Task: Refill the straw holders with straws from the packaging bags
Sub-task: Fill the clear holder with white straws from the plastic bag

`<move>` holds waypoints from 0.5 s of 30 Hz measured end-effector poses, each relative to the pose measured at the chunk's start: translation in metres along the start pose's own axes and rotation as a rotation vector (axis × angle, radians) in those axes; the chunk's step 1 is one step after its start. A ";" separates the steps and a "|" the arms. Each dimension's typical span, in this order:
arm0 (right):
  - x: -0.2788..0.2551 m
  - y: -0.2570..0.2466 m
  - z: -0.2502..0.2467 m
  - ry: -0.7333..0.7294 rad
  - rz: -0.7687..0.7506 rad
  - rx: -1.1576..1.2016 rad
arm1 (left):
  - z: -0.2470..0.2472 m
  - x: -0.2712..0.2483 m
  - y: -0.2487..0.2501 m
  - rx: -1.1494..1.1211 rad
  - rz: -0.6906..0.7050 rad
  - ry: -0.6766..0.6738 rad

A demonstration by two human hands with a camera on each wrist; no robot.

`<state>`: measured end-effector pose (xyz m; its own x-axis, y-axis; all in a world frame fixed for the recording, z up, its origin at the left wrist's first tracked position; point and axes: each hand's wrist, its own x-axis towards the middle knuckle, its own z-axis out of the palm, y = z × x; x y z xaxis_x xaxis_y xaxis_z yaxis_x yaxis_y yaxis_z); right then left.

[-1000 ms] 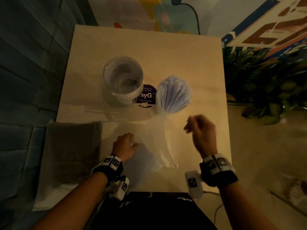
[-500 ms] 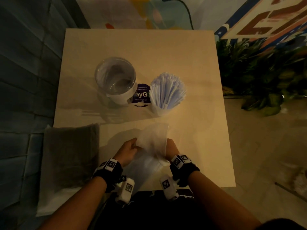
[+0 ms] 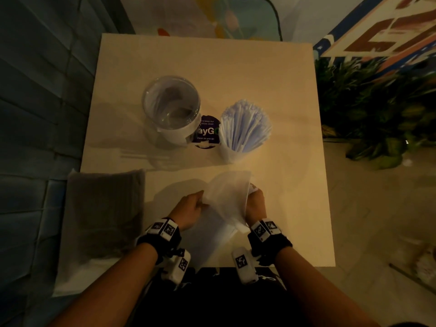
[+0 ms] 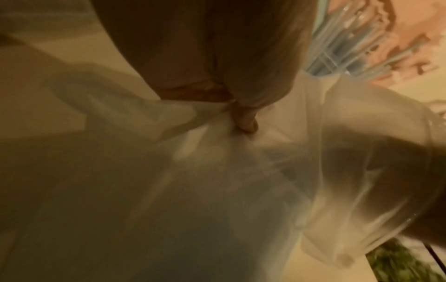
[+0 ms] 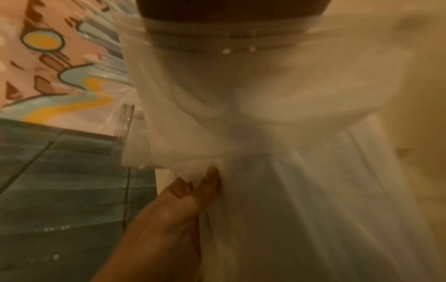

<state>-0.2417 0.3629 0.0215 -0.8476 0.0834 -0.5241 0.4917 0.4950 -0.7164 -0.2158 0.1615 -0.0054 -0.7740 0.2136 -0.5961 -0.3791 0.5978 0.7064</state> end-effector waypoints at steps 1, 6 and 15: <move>0.003 0.002 0.000 0.023 0.010 0.071 | 0.000 0.000 0.001 0.022 0.008 -0.005; 0.012 -0.004 0.000 0.125 0.117 0.411 | -0.003 0.002 -0.002 0.036 -0.004 0.001; 0.018 -0.024 -0.009 0.245 0.023 0.532 | -0.010 0.008 -0.009 -0.001 -0.027 0.037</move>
<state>-0.2703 0.3607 0.0332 -0.8256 0.3183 -0.4659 0.4896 -0.0064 -0.8719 -0.2236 0.1499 -0.0131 -0.7818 0.1687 -0.6003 -0.4002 0.6025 0.6905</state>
